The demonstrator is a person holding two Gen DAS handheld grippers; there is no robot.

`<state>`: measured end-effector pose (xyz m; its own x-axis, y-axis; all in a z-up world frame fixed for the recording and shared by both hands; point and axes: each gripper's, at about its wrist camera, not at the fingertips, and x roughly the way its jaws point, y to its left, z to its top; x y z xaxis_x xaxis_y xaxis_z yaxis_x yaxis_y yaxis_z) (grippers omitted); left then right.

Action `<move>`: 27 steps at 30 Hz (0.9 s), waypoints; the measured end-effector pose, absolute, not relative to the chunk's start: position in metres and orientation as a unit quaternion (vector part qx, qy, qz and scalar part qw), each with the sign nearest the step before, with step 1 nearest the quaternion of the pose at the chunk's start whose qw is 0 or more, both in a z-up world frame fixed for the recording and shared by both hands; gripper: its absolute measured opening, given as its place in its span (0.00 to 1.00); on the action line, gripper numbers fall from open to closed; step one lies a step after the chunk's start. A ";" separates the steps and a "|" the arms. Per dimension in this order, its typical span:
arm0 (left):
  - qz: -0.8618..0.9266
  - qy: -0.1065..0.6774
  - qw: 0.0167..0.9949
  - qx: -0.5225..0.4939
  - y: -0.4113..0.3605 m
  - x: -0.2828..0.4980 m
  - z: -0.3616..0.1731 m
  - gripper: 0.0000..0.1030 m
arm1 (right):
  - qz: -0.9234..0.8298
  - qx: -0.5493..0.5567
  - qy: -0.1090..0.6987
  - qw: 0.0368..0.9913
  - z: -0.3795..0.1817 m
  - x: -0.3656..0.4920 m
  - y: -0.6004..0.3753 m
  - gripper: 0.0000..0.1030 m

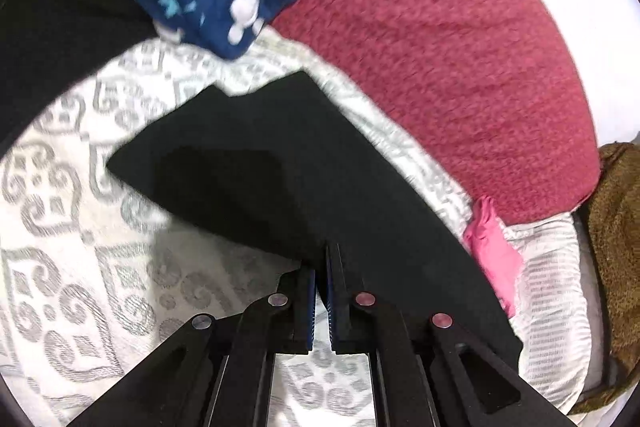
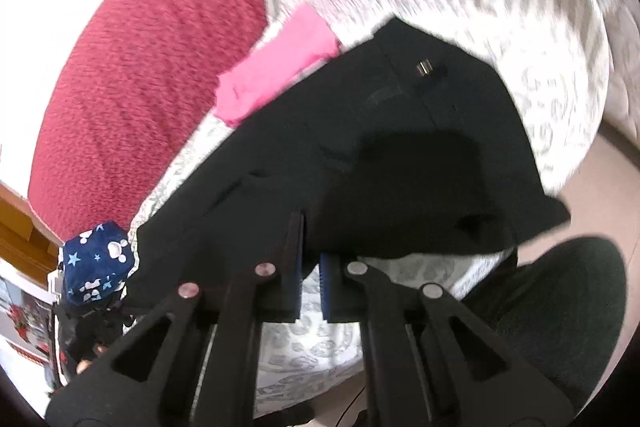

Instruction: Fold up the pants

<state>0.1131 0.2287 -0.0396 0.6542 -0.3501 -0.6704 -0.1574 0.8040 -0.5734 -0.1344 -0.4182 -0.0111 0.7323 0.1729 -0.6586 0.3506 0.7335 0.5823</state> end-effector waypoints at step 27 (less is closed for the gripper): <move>-0.056 0.365 0.902 -0.224 0.184 0.160 0.070 0.03 | -0.027 0.293 0.338 0.894 0.075 -0.091 -0.427 0.07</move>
